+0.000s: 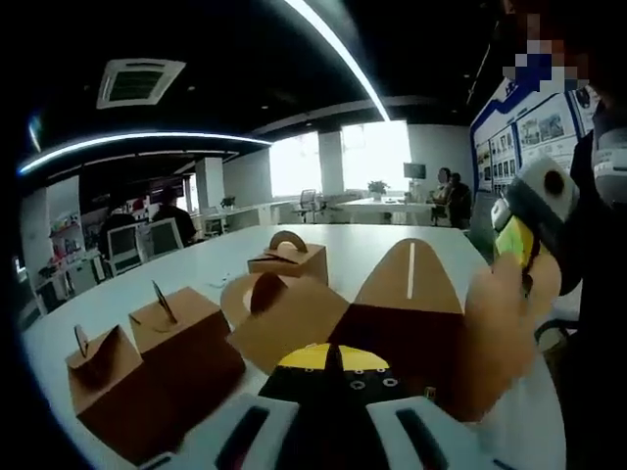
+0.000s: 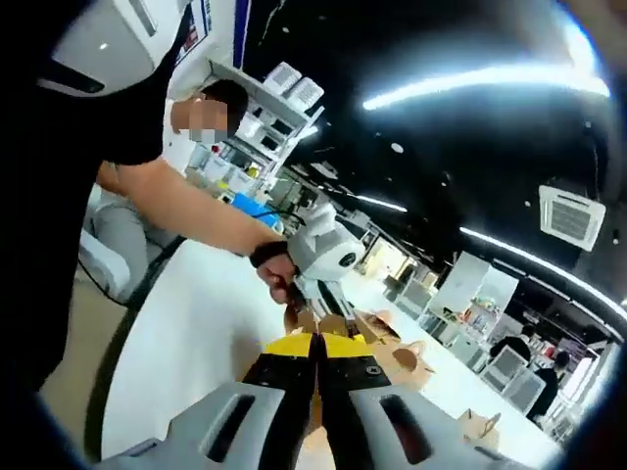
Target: Pick up one paper box from the group, open the paper box, and remove the item inside
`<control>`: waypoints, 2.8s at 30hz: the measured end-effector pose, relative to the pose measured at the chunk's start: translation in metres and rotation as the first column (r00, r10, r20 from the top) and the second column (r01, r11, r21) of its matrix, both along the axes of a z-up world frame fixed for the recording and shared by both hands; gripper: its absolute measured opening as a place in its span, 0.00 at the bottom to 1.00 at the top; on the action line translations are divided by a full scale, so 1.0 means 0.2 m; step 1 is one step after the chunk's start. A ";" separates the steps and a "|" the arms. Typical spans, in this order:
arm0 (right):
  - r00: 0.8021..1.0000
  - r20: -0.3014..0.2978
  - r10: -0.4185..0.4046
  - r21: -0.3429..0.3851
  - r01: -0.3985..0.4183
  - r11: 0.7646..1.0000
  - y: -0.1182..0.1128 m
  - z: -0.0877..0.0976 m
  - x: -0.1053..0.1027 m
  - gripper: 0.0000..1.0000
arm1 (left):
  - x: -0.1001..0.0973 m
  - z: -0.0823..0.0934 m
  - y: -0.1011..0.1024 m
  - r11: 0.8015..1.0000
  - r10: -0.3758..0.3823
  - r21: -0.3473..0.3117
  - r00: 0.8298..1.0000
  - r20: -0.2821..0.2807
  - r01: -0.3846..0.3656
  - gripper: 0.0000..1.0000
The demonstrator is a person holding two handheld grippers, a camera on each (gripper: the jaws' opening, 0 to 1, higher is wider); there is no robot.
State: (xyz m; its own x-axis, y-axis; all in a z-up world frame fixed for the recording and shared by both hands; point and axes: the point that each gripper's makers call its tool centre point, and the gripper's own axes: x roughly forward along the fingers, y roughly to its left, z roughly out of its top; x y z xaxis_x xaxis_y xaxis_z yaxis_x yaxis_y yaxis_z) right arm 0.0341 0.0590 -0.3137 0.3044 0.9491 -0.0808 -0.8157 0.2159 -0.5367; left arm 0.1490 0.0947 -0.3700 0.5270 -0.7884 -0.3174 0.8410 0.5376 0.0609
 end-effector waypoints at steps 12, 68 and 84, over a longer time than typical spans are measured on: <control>0.992 -0.106 0.071 -0.051 -0.077 0.996 -0.01 -0.16 -0.15 0.02 | 0.00 0.00 -0.01 1.000 -0.003 0.002 1.000 -0.013 0.003 0.04; 0.769 -0.638 0.030 -0.031 -0.065 0.997 0.02 -0.51 0.04 0.03 | -0.01 -0.03 0.00 0.989 0.018 0.144 1.000 -0.025 -0.014 0.04; 0.768 -0.621 0.156 0.045 -0.164 0.985 -0.04 -0.39 -0.11 0.10 | -0.01 -0.04 0.00 0.986 0.024 0.167 1.000 -0.017 -0.021 0.04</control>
